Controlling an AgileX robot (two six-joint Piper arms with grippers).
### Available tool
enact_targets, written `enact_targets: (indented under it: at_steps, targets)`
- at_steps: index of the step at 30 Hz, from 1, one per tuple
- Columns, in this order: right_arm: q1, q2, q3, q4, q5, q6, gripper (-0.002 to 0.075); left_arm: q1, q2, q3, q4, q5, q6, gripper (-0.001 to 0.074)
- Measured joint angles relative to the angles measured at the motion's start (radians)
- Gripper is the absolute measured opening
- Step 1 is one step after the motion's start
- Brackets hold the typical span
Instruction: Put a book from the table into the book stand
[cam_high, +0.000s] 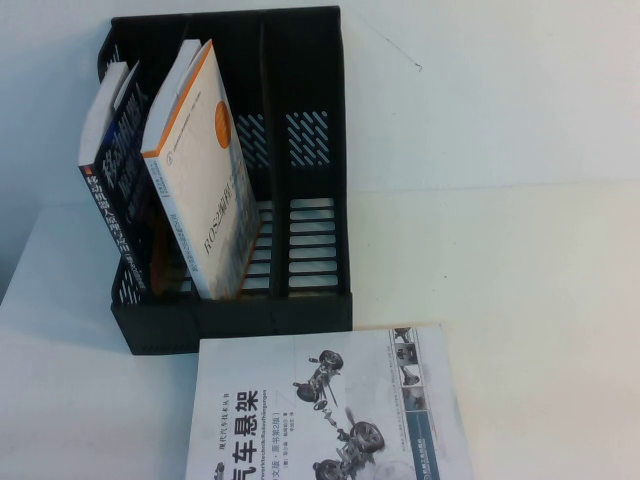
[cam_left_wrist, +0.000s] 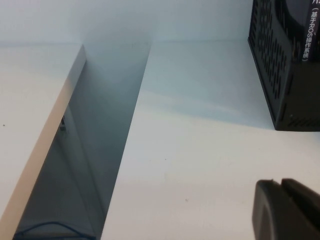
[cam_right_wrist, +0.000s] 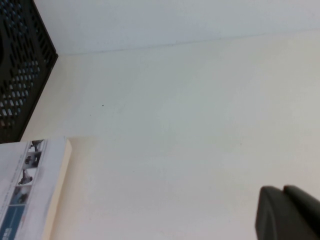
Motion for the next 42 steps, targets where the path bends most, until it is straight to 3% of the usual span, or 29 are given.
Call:
enact_targets:
  at_steps: [42]
  targets:
    - [0.000,0.000,0.003,0.000,0.000,0.000,0.0006,0.000,0.000,0.000,-0.004,0.002,0.037,-0.0003]
